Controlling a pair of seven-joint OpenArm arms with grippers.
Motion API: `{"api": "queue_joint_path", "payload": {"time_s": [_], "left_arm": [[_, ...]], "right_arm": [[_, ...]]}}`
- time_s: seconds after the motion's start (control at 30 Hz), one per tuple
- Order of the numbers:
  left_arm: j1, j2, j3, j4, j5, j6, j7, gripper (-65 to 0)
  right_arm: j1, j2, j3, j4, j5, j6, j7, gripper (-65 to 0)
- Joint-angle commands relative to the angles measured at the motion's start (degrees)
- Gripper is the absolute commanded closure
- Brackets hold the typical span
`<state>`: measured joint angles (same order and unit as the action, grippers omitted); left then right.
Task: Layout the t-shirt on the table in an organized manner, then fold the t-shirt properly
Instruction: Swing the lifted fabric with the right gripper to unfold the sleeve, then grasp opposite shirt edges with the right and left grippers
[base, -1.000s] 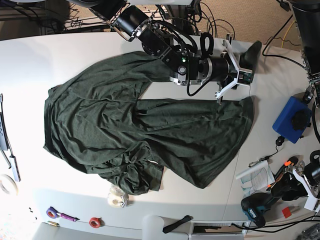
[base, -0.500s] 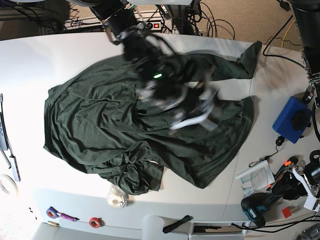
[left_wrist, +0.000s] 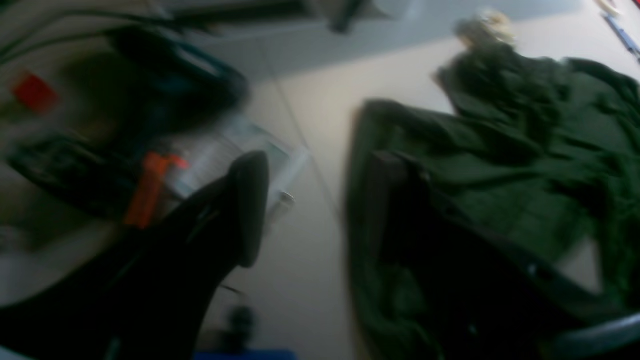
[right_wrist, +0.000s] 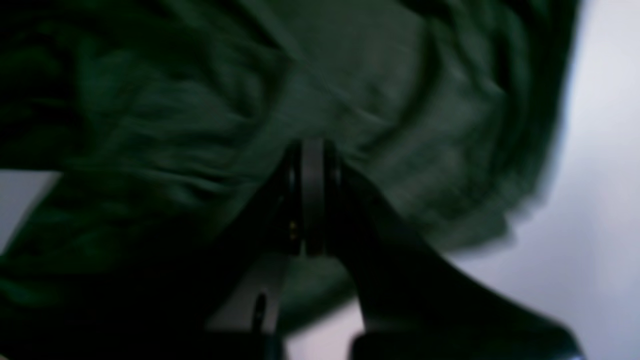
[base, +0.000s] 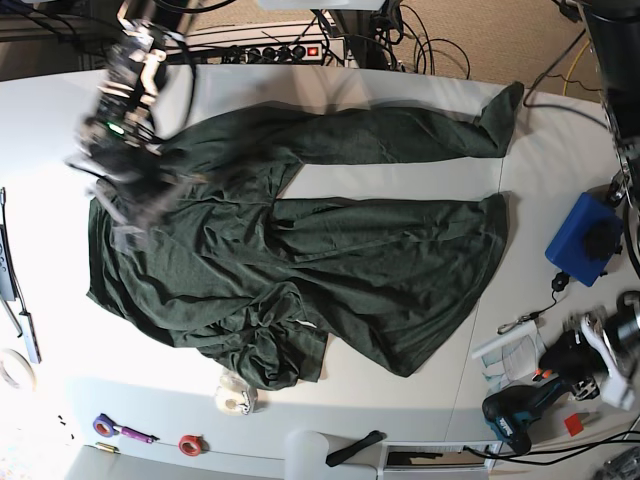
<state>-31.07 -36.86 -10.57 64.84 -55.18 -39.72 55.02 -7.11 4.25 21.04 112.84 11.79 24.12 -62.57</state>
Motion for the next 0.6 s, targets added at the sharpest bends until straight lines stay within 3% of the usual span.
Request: {"api": "queue_joint_path", "payload": {"time_s": [0.0, 0.13, 0.33, 0.47, 0.57], "left_arm": [[0.26, -0.81, -0.44, 0.66, -2.86, -0.28, 0.2, -27.5], [6.99, 2.08, -0.44, 0.66, -12.07, -0.28, 5.64, 0.0], [10.56, 9.6, -0.44, 0.7, -12.92, -0.28, 5.97, 0.0], [10.14, 13.16, -0.35, 0.7, -7.23, -0.28, 5.86, 0.0], [10.38, 13.03, 1.66, 0.7, -2.32, -0.28, 6.71, 0.0]], "right_arm": [[0.15, 0.72, 2.69, 0.98, 2.03, 0.59, 1.7, 0.0], [-0.15, 0.7, 12.37, -0.33, 6.29, 2.49, 3.48, 0.0], [2.49, 1.46, 15.23, -10.27, 10.45, 4.52, 7.58, 0.0], [6.27, 2.91, 15.06, -19.12, 10.69, 6.03, 7.54, 0.0], [7.45, 5.2, 15.02, -23.93, 10.71, 6.05, 7.23, 0.0]]}}
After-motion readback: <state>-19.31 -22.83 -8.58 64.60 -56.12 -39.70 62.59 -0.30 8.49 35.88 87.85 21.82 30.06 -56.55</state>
